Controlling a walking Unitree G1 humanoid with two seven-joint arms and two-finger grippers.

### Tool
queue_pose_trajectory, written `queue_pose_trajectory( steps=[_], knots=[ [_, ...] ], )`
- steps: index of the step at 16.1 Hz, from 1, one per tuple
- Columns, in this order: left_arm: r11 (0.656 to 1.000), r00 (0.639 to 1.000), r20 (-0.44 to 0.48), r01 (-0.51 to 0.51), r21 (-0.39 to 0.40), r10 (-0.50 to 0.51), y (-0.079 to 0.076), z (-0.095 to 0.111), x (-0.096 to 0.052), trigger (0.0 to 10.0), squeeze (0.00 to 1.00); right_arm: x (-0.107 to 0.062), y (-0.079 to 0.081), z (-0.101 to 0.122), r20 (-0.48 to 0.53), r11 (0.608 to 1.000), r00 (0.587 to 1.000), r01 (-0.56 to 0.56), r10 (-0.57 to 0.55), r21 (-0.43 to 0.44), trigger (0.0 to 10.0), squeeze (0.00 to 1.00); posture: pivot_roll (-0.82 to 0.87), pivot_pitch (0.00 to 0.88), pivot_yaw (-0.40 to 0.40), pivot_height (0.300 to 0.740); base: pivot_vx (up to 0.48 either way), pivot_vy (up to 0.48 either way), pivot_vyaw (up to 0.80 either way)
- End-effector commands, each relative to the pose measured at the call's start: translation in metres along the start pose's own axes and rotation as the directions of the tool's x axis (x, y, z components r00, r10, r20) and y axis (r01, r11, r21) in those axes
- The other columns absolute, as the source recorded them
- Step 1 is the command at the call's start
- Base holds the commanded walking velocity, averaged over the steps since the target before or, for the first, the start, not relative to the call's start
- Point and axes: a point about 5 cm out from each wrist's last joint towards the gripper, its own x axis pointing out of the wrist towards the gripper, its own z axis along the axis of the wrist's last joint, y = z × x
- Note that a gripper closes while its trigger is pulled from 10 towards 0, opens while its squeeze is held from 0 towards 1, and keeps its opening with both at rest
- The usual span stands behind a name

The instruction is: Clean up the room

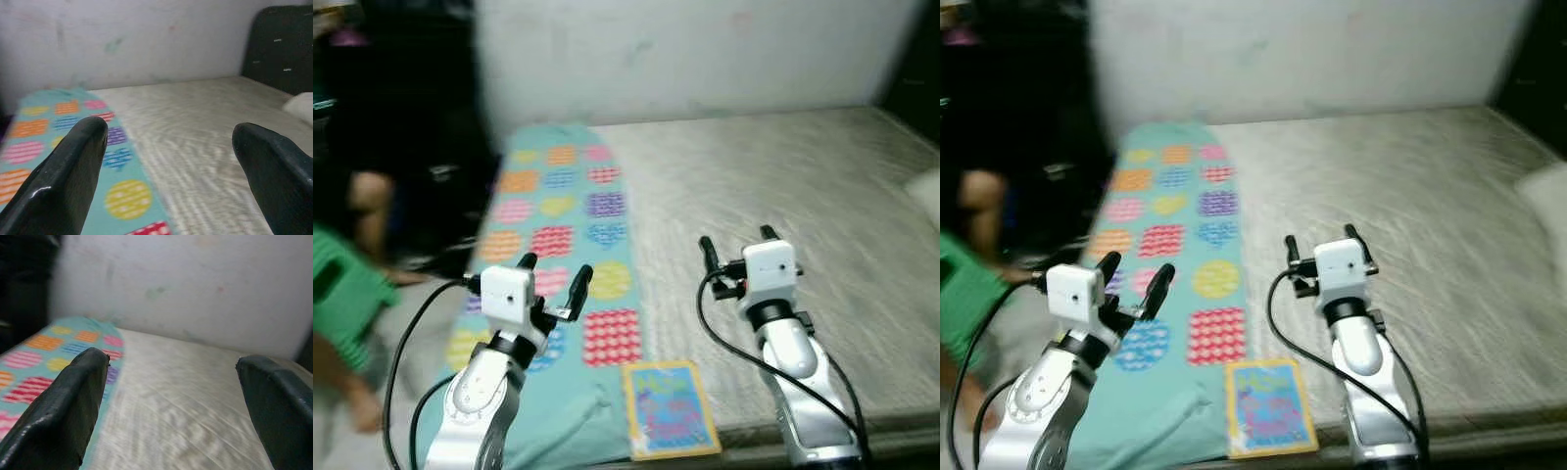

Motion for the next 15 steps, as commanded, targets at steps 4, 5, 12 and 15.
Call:
queue_pose_trajectory(
  steps=[4,5,12,15],
  knots=[
    [1.000,1.000,-0.001,-0.028,0.002,0.028,0.005,0.001,0.003,10.0,0.00,0.007,0.003,0.005,0.024,1.000,1.000,-0.021,0.020,0.007,10.0,0.00,-0.02,0.000,0.037,0.740,0.000,0.066,0.00],
    [1.000,1.000,0.003,-0.030,0.003,0.030,0.005,0.002,0.004,10.0,0.00,0.009,0.004,0.005,0.028,1.000,0.999,-0.026,0.026,0.008,10.0,0.00,-0.02,0.000,0.033,0.740,0.000,0.382,0.00],
    [0.998,0.997,0.053,-0.056,-0.004,0.057,0.010,0.010,0.016,10.0,0.00,0.023,0.002,0.012,0.066,1.000,0.998,-0.025,0.025,-0.002,10.0,0.00,-0.03,0.000,0.024,0.740,0.000,0.477,0.00],
    [0.998,0.995,0.072,-0.063,0.000,0.063,0.011,0.011,0.022,10.0,0.00,0.028,-0.001,0.014,0.083,0.999,0.996,-0.036,0.038,-0.024,10.0,0.00,-0.05,0.000,0.022,0.740,0.000,0.000,0.00]
  ],
)
